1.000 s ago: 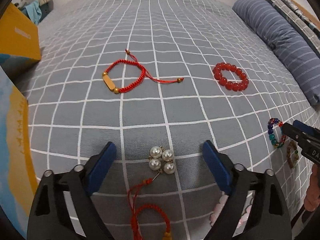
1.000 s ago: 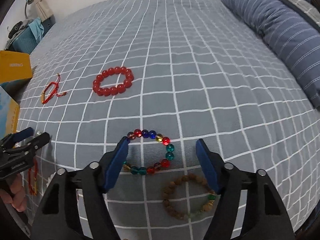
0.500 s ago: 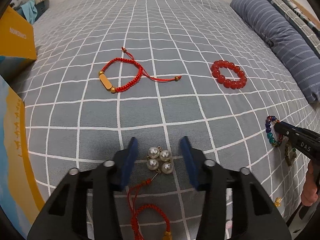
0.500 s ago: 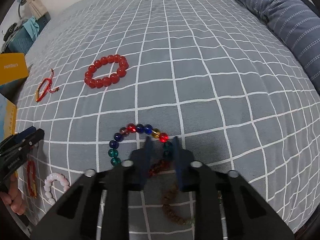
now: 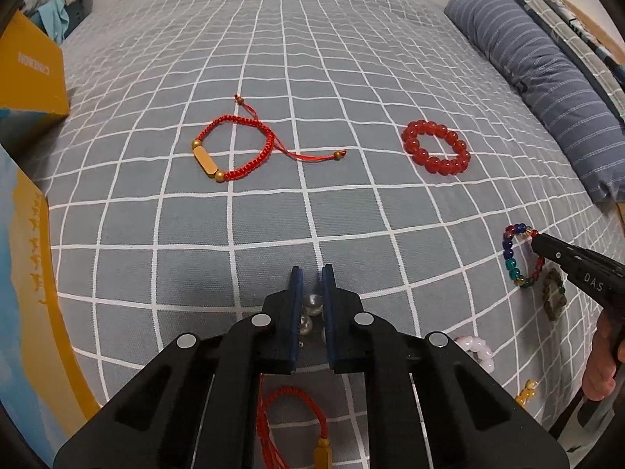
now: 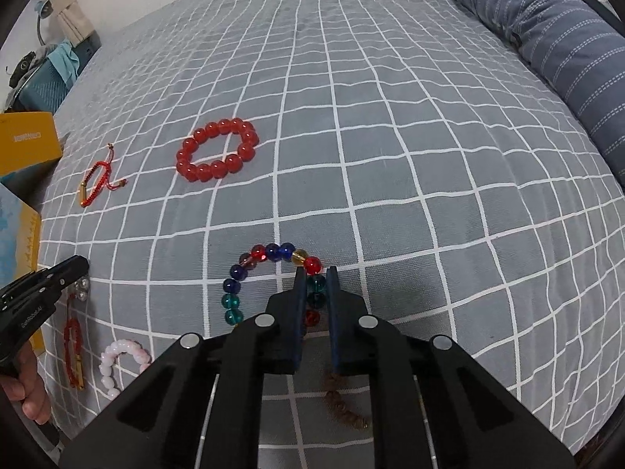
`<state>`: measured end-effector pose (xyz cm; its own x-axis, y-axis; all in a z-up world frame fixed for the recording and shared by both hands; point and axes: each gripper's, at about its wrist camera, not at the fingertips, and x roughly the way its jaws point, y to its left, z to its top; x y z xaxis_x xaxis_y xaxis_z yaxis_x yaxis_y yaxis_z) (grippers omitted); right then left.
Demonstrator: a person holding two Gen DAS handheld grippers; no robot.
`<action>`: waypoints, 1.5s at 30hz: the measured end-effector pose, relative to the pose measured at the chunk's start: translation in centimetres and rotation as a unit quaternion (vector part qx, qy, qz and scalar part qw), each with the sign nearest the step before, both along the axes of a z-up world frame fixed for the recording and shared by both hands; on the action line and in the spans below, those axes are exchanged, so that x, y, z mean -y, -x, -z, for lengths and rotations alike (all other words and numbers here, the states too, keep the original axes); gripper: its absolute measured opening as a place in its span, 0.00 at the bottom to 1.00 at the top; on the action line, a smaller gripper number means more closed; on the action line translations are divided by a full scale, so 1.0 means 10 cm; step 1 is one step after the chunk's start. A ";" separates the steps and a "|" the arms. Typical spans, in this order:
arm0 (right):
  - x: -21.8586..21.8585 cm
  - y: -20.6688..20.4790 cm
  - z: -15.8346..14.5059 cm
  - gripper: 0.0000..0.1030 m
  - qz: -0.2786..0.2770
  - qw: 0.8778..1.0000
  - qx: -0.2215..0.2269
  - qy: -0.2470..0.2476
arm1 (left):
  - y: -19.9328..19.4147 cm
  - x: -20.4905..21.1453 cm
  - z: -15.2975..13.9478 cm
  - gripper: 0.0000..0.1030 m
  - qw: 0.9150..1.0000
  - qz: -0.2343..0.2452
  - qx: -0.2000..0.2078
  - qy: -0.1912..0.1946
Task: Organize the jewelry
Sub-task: 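Grasp the multicolour bead bracelet with the right tool while the left tool grasps the pearl cluster, then carry the multicolour bracelet and pearl cluster into the white box with both tools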
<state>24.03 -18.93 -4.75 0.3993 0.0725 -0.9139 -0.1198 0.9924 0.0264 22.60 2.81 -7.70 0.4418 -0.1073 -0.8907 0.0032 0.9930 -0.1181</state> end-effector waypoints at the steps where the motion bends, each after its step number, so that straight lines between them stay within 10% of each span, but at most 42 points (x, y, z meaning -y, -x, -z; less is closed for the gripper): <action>1: 0.00 0.01 -0.02 0.09 0.000 1.000 0.001 0.000 | 0.01 0.00 -0.02 0.09 1.000 0.000 0.001 0.001; 45: -0.55 0.58 -0.92 0.09 -0.044 0.994 0.105 0.004 | 0.45 -0.10 -1.06 0.09 0.997 0.004 0.082 -0.010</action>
